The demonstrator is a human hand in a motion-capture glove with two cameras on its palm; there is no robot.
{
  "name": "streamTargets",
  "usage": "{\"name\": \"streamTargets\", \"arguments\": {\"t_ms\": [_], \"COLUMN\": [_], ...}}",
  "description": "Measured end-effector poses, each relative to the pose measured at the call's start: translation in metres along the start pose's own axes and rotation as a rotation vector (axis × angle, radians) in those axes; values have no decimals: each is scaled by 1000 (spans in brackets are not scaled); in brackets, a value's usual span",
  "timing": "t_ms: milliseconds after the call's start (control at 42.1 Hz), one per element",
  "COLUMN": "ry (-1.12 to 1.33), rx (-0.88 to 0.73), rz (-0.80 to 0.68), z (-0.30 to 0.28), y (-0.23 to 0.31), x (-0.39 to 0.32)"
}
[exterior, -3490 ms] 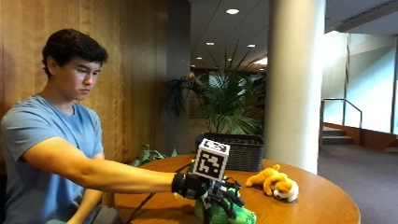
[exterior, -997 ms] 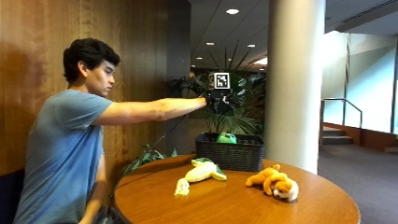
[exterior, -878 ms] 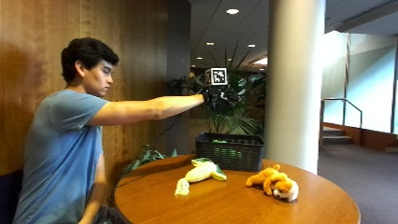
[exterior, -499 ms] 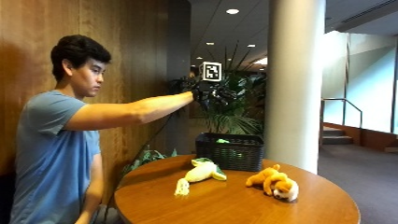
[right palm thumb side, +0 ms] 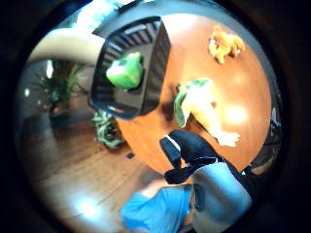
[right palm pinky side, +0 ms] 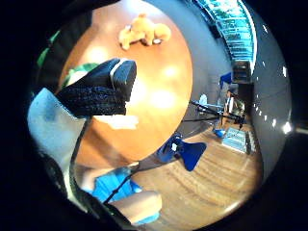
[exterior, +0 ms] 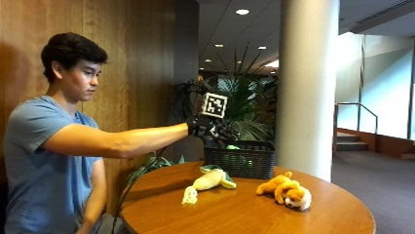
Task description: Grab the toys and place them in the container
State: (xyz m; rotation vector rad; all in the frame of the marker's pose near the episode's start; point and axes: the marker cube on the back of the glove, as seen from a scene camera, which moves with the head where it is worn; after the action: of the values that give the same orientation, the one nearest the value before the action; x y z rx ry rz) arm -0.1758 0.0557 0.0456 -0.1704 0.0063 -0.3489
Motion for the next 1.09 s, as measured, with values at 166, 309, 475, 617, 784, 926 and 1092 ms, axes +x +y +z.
{"name": "streamTargets", "arguments": {"t_ms": [166,309,475,617,784,926,1092], "ry": [-15,3,18,45,-168,-337,-238], "rx": [-63,-120,-180,-221,-223,-205,-154], "rz": [-2,47,56,163,86,74,50], "z": [56,106,146,176,200,202,194], "y": [-1,-6,-10,-17,-17,-15,-12], "x": [7,3,2,-1,-9,-16,-29]}}
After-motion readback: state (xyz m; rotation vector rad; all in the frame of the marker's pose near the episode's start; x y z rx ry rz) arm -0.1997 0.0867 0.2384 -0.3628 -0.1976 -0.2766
